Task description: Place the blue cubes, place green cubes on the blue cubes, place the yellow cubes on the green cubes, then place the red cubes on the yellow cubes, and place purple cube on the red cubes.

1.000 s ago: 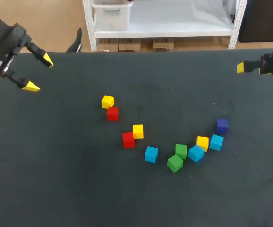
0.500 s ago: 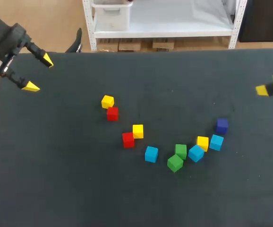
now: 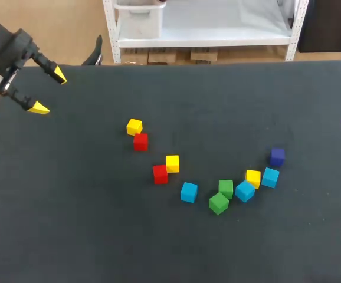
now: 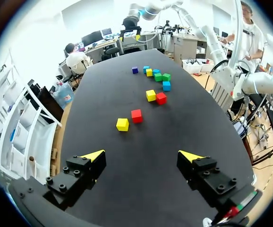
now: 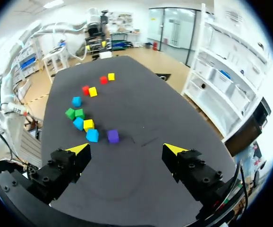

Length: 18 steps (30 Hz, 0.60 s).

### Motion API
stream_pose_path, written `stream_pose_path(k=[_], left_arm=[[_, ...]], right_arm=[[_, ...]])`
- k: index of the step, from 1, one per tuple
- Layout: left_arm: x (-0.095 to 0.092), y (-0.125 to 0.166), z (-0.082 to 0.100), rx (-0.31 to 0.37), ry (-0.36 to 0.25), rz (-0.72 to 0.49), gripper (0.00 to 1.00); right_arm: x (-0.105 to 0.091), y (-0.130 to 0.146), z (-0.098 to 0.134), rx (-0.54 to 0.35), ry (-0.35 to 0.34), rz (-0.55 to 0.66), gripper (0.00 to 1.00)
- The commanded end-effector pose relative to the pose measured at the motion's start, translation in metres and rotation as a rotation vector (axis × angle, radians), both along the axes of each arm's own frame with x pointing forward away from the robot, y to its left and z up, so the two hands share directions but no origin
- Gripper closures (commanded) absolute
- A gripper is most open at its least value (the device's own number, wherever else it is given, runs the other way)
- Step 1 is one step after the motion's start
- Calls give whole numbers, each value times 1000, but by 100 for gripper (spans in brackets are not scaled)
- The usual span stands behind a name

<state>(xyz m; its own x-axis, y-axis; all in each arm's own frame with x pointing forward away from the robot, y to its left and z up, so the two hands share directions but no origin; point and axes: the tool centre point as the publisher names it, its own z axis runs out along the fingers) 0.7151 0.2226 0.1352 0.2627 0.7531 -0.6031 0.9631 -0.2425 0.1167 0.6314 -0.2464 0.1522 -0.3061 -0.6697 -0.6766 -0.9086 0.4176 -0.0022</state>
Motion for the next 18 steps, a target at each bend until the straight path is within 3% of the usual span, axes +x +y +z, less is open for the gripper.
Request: stream_pose_path(k=[1, 5, 7, 10, 13, 18], left_arm=[[0, 0, 0, 0, -3, 0, 0], [0, 0, 0, 0, -3, 0, 0], [0, 0, 0, 0, -3, 0, 0], [0, 0, 0, 0, -3, 0, 0], [0, 0, 0, 0, -3, 0, 0], [0, 0, 0, 0, -3, 0, 0]], right_arm=[[6, -2, -1, 83, 165, 170, 0], [6, -2, -1, 83, 165, 170, 0], [1, 13, -7, 78, 68, 271, 0], [-10, 35, -18, -1, -32, 351, 0], [-21, 50, -28, -15, -81, 429, 0], [-39, 68, -44, 1, -74, 504, 0]])
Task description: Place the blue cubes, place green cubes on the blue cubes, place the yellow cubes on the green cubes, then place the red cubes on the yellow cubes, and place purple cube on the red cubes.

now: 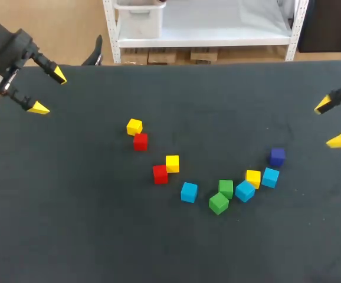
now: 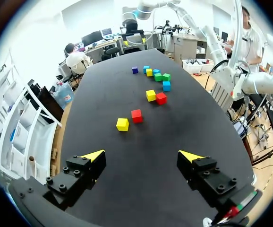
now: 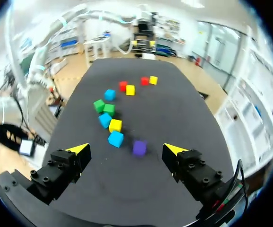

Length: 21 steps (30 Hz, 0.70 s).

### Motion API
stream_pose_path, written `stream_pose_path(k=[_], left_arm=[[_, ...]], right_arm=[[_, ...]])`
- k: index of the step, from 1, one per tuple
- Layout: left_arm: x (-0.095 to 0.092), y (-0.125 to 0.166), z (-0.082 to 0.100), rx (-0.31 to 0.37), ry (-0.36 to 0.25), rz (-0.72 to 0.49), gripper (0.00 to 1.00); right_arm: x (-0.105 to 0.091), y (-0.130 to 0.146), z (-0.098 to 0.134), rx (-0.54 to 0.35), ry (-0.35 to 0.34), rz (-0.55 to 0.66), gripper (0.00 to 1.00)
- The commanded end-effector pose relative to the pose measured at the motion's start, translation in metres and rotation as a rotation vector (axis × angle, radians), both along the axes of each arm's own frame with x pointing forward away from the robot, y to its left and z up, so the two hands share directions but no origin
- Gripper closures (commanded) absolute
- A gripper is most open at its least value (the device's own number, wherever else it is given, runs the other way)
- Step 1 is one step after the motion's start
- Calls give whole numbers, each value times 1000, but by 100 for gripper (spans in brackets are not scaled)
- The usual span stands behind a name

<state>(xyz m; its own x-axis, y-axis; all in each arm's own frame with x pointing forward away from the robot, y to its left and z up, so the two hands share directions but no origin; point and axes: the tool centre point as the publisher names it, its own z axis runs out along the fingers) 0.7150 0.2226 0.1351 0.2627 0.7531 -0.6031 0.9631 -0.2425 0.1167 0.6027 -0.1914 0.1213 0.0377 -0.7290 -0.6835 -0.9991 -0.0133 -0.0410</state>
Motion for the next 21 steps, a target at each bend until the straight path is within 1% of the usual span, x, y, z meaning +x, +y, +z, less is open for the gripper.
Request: stream_pose_path(k=[1, 8, 14, 16, 21], left_arm=[[0, 0, 0, 0, -3, 0, 0], [0, 0, 0, 0, -3, 0, 0], [0, 0, 0, 0, -3, 0, 0], [0, 0, 0, 0, -3, 0, 0], [0, 0, 0, 0, -3, 0, 0]], right_arm=[[-14, 17, -15, 6, -39, 75, 0], [-47, 46, -34, -18, -17, 136, 0], [-77, 68, -56, -11, 58, 175, 0], [-87, 74, -65, -26, 76, 186, 0], [-104, 81, -84, -52, 115, 189, 0]])
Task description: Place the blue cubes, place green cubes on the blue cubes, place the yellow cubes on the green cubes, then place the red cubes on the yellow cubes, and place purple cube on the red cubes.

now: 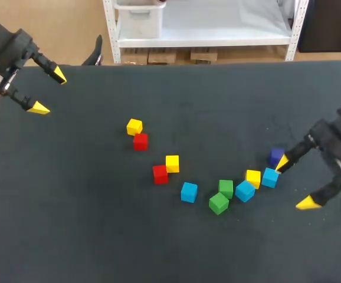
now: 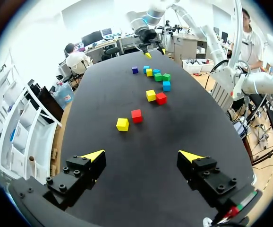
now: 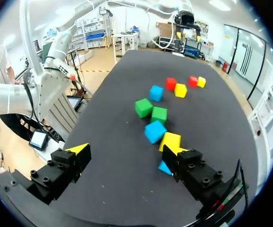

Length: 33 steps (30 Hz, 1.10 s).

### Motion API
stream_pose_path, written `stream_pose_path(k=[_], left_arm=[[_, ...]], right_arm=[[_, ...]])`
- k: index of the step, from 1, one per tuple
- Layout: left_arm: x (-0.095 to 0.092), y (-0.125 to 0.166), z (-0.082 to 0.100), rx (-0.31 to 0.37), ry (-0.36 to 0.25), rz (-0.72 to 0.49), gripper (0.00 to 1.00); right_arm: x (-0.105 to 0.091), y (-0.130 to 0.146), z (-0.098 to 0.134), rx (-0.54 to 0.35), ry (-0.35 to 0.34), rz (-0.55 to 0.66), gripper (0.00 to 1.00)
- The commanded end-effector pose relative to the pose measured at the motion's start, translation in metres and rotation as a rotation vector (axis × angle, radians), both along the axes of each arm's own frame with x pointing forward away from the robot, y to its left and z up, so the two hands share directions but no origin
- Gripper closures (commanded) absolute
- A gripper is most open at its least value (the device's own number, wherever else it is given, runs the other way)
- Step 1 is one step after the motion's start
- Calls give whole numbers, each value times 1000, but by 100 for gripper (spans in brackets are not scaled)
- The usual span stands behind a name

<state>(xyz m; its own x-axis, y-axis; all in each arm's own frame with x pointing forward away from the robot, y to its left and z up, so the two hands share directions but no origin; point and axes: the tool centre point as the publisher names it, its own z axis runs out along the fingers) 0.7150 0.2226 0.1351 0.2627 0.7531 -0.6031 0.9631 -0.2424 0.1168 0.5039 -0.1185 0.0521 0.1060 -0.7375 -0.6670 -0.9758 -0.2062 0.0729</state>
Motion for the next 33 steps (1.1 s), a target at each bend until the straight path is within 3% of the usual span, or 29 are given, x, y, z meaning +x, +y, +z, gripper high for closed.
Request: stream_pose_path(k=[1, 7, 20, 33], left_arm=[[0, 0, 0, 0, -3, 0, 0], [0, 0, 0, 0, -3, 0, 0], [0, 0, 0, 0, -3, 0, 0], [0, 0, 0, 0, -3, 0, 0]], right_arm=[[-6, 8, -17, -22, 15, -14, 0], [-10, 14, -35, -22, 57, -76, 0], [-10, 34, -52, -21, 82, -79, 0], [22, 42, -62, -64, 35, -112, 0]])
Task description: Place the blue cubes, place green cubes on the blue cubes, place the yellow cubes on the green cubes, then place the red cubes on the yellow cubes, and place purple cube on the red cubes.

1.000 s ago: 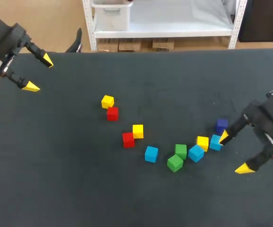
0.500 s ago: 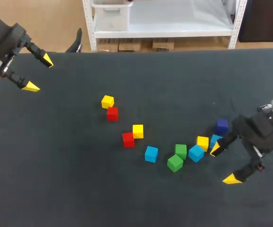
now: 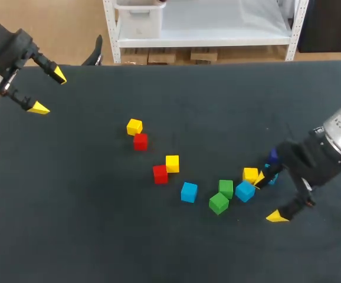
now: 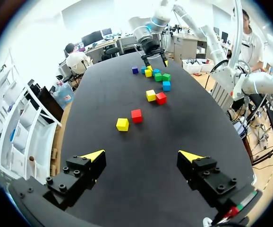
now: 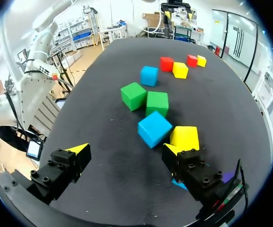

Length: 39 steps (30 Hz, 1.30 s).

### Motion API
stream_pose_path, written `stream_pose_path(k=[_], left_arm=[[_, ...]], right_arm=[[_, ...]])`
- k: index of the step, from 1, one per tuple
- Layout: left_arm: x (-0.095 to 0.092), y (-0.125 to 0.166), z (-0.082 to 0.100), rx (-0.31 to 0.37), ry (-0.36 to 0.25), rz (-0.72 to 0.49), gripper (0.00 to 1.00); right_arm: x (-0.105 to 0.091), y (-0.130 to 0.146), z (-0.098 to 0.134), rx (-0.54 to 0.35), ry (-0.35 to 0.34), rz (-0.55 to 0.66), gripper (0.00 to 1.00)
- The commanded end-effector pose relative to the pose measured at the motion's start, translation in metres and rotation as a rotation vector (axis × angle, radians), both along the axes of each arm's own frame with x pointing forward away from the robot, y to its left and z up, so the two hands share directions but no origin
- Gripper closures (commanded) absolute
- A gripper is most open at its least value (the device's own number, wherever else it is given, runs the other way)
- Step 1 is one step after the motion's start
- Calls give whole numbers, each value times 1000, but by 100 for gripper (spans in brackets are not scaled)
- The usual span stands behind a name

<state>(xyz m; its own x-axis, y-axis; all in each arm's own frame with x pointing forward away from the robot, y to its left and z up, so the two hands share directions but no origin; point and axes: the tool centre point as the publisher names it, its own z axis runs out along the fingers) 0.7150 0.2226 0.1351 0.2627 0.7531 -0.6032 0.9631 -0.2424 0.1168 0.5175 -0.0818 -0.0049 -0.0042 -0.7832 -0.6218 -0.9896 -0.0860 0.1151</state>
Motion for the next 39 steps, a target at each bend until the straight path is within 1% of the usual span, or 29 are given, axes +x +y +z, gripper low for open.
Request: stream_pose_path(k=[1, 4, 8, 11, 16, 22, 28, 34, 39], left_arm=[[0, 0, 0, 0, -3, 0, 0], [0, 0, 0, 0, -3, 0, 0], [0, 0, 0, 0, -3, 0, 0], [0, 0, 0, 0, -3, 0, 0], [0, 0, 0, 0, -3, 0, 0], [0, 0, 0, 0, -3, 0, 0], [0, 0, 0, 0, -3, 0, 0], [0, 0, 0, 0, -3, 0, 0], [0, 0, 0, 0, -3, 0, 0]], right_arm=[[10, 6, -6, -2, 1, 5, 0], [16, 9, -8, -3, -5, 30, 0], [23, 11, -11, -13, -11, 135, 0], [25, 12, -13, -25, -30, 214, 0], [31, 15, -12, -25, -59, 291, 0], [37, 19, -7, -24, -88, 327, 0], [31, 21, -1, -48, -142, 391, 0], [30, 21, 5, -81, -202, 388, 0], [27, 21, 5, -93, -215, 400, 0]])
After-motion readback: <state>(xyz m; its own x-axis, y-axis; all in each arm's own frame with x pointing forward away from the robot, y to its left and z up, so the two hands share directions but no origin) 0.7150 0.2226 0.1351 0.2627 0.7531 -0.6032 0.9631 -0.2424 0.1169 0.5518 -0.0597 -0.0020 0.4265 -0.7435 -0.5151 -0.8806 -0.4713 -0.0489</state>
